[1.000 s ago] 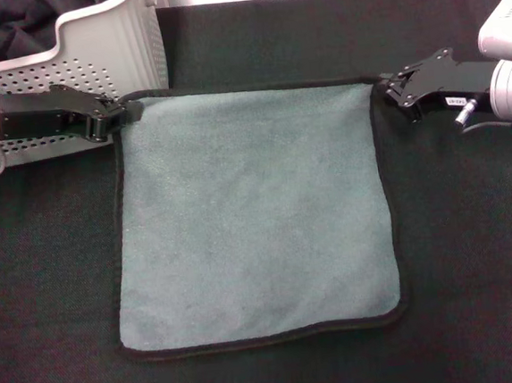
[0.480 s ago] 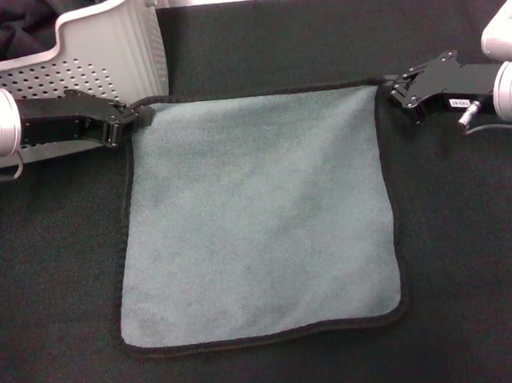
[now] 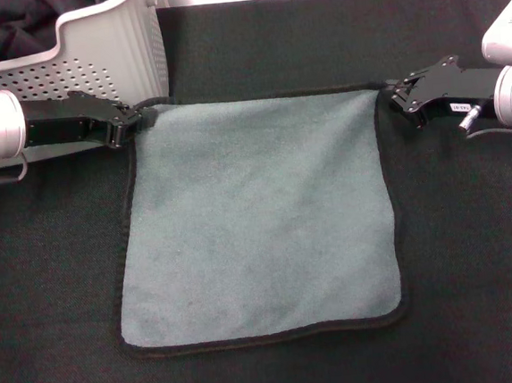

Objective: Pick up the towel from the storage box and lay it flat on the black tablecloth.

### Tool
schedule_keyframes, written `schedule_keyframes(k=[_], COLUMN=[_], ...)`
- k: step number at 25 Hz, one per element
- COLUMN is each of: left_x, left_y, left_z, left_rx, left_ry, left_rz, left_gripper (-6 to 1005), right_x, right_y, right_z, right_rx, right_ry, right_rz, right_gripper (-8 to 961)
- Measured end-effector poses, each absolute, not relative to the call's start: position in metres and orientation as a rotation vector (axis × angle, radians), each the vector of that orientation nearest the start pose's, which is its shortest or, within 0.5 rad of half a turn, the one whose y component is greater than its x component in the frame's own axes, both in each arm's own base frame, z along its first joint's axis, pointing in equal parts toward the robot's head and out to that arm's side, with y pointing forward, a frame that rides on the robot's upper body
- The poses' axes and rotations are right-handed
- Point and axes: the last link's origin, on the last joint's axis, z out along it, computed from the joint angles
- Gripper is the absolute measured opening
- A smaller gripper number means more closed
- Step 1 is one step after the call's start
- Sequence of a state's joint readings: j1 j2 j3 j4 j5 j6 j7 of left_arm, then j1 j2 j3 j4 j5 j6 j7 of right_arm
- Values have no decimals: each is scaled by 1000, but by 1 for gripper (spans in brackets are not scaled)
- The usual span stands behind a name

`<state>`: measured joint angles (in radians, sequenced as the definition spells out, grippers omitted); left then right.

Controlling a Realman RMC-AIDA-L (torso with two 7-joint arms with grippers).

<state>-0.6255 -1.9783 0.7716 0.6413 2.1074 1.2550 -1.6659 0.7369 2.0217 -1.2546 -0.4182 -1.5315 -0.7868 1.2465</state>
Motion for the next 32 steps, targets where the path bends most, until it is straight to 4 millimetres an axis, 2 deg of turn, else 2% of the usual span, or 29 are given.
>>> schedule_keyframes(k=[11, 14, 17, 20, 22, 26, 30, 32], left_x=[-284, -283, -283, -285, -286, -286, -277, -267], left_y=[390, 389, 388, 387, 386, 383, 362, 346], left_z=[29, 30, 31, 32, 32, 31, 28, 26], left_rx=[-2494, -2486, -2477, -2472, -2471, -2492, -2669, -2799], left_ry=[-880, -883, -889, -894, -897, -890, -774, -659], left_rz=[-363, -389, -413, -413, -414, -420, -465, -529], left_gripper=[171, 176, 289, 402, 447, 537, 627, 626], right_x=[239, 239, 240, 242, 242, 245, 248, 247], right_y=[425, 425, 425, 424, 424, 422, 395, 370], right_z=[-44, -44, -44, -44, -44, -38, -21, -10], right_rx=[-2463, -2456, -2454, -2451, -2450, -2431, -2474, -2538], right_ry=[474, 487, 492, 499, 501, 510, 505, 451], right_rz=[298, 299, 301, 302, 304, 328, 464, 550], right_gripper=[14, 106, 198, 334, 425, 546, 666, 730])
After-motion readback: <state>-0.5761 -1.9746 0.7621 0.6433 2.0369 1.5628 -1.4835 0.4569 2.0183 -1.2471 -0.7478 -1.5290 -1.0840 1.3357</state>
